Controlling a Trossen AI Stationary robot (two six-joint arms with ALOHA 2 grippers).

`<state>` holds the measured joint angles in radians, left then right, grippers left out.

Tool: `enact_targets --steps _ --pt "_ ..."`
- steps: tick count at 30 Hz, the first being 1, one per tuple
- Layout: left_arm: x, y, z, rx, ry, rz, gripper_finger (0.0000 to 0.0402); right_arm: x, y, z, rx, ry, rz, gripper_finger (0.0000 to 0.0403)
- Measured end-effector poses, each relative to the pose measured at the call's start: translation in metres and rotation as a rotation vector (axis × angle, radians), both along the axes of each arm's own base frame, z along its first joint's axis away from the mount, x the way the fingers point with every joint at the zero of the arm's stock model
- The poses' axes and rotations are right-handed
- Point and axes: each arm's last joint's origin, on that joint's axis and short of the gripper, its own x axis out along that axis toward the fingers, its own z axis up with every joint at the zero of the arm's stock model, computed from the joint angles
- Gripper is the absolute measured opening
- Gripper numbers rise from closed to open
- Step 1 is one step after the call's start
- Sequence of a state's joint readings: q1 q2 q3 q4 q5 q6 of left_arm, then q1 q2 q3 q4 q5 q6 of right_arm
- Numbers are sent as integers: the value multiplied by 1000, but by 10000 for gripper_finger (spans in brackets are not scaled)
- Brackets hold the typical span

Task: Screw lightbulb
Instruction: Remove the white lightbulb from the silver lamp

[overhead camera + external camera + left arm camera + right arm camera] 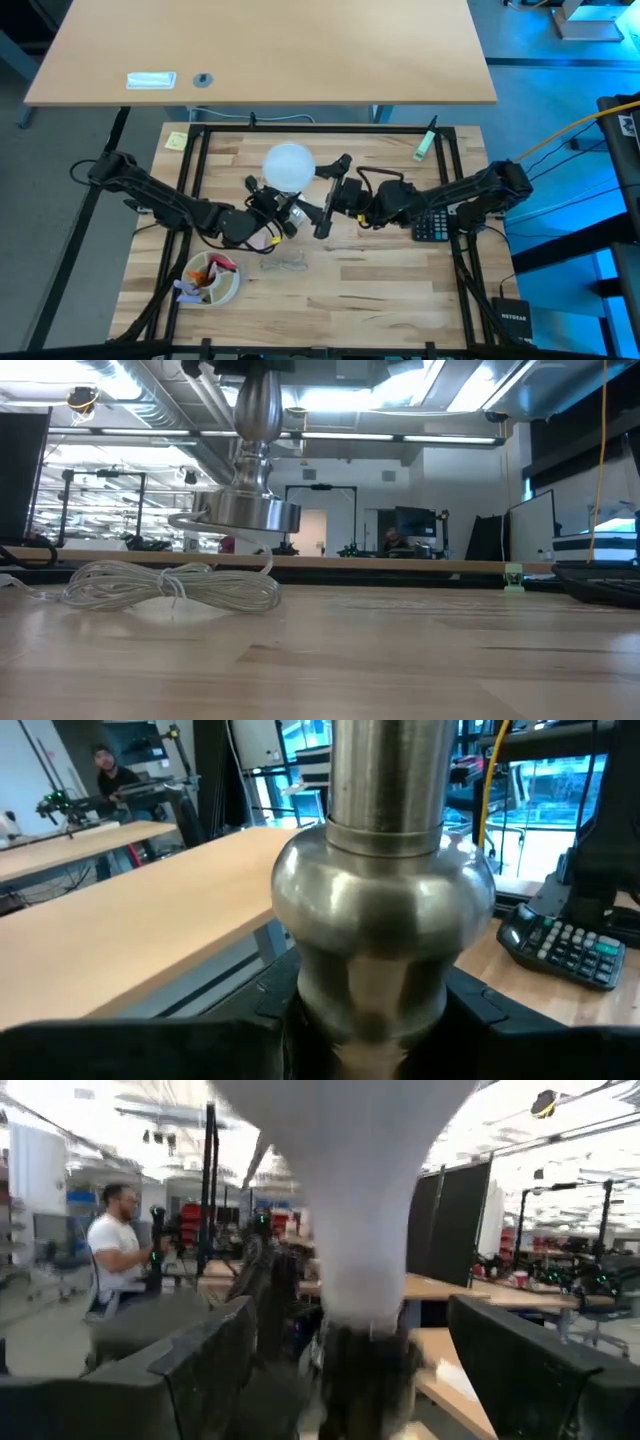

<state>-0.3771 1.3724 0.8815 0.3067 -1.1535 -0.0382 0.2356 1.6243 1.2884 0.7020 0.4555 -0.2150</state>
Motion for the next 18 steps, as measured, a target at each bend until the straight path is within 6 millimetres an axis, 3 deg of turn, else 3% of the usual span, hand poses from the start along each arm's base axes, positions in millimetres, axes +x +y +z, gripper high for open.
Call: enact_targets --steps 12,18 --pt "8 -3 -16 -4 50 -15 122 15 3 1 -38 8 -28 335" --pt "7 -4 -14 -2 44 -18 122 15 3 2 -45 10 -41 333"
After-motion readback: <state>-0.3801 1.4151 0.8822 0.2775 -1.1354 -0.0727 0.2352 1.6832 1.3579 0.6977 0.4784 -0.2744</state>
